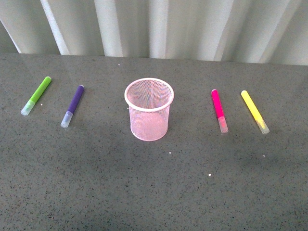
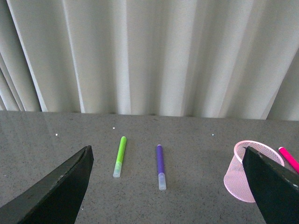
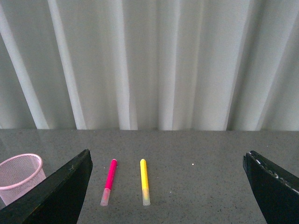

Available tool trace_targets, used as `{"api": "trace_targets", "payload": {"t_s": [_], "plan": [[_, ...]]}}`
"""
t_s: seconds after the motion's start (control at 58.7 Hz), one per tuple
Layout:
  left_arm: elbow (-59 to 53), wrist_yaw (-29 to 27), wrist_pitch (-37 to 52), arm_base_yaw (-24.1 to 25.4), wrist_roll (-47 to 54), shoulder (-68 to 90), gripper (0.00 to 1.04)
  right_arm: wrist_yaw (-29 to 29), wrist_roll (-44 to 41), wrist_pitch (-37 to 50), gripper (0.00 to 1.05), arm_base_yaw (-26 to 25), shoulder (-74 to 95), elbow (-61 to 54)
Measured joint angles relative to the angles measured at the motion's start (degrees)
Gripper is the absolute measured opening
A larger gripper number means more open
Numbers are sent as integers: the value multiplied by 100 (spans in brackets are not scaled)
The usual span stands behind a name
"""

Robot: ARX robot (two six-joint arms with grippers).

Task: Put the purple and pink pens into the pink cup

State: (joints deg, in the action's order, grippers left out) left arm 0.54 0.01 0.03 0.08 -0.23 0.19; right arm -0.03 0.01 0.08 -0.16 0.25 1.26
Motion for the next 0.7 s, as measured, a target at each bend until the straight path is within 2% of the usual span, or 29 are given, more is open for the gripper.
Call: {"api": "trace_targets", "payload": {"t_s": [0.699], "plan": [[0,-2,0,0,-2,0,98,0,0,0,98,0,0,0]]}}
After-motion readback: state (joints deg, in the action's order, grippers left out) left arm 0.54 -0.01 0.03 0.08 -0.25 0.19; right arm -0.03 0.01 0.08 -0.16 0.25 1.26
